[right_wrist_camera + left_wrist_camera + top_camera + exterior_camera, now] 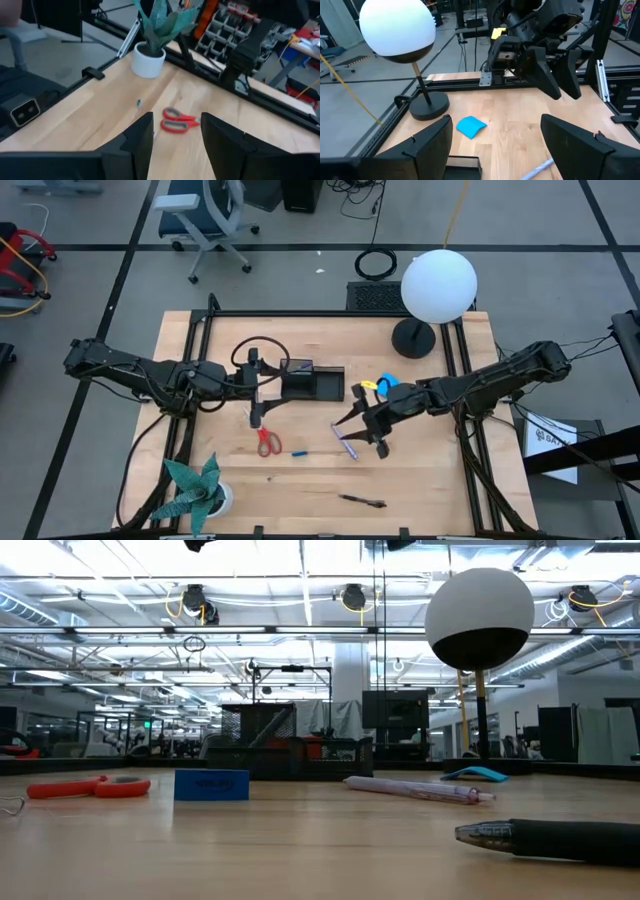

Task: Pick and place office supplies into organizer
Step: Put the blue eraser into the desk organizer

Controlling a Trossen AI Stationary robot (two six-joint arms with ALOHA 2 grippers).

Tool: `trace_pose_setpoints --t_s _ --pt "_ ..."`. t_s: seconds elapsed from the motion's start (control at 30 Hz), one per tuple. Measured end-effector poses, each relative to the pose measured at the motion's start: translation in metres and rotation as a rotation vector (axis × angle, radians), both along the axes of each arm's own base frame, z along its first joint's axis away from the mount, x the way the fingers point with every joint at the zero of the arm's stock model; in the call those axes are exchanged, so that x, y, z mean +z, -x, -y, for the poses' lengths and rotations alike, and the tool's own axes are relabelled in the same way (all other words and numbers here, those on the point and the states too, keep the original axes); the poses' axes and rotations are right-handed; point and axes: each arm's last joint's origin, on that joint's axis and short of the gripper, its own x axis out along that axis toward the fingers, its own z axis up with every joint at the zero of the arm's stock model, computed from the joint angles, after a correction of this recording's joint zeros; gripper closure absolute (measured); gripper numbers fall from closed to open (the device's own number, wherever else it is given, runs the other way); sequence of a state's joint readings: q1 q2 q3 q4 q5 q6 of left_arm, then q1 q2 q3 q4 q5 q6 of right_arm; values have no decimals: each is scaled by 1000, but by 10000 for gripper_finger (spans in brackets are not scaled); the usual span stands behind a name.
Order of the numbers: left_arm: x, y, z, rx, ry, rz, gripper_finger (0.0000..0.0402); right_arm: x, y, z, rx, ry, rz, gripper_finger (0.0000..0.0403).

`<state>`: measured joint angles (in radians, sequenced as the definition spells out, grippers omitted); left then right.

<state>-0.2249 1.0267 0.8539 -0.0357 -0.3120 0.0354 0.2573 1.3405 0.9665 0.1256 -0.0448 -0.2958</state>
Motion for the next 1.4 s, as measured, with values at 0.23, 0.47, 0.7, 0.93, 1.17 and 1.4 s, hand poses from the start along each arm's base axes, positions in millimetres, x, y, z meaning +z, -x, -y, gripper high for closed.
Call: trace_pose_setpoints --t_s 0.23,0.47,0.7,0.93,1.17,1.4 --pt "0 0 0 0 -3 0 92 -15 -15 -4 8 12 7 248" --pt "0 0 0 2 -1 1 92 -37 -42 -1 -22 -11 74 248" --pt "0 0 0 3 -1 0 92 -59 -61 12 -93 -98 69 248" --pt "0 0 0 2 -5 0 92 -77 -70 16 -117 -109 26 248" --pt "0 0 0 2 -4 1 92 -85 -91 11 -125 -113 -75 248" --pt "0 0 0 3 -5 -5 92 -81 -99 8 -169 -114 -320 248"
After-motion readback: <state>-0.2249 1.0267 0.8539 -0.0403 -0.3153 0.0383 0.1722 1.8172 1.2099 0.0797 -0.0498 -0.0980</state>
